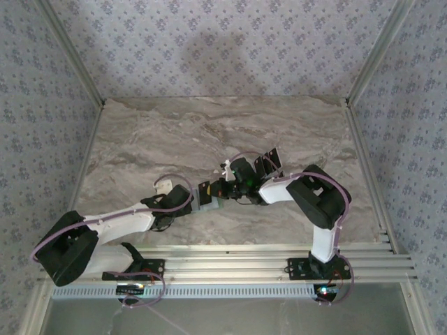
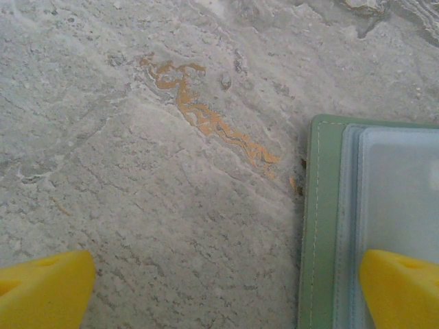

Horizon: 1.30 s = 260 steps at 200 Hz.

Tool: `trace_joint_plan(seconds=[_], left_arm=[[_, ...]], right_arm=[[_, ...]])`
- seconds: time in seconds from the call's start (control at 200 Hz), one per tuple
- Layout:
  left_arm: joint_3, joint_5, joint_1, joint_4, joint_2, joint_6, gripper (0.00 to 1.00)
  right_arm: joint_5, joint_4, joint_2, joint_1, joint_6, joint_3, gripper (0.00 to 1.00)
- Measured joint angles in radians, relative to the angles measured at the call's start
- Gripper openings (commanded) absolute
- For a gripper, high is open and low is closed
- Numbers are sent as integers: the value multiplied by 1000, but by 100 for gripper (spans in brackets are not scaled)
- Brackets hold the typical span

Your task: Put the credit cards into the card holder

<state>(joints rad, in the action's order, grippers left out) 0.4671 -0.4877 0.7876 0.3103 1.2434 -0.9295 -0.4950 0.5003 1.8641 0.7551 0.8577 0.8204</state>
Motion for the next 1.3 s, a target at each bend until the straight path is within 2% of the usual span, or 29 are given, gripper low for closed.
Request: trace_joint_plan(seconds=[1.029, 1.299], left_arm=[[-6, -19, 0, 3, -7, -4, 99], [-7, -18, 0, 3, -8, -4, 99]], right_arm=[[7, 84, 10, 23, 67, -32, 0], [63, 87, -75, 35, 95, -84, 0]])
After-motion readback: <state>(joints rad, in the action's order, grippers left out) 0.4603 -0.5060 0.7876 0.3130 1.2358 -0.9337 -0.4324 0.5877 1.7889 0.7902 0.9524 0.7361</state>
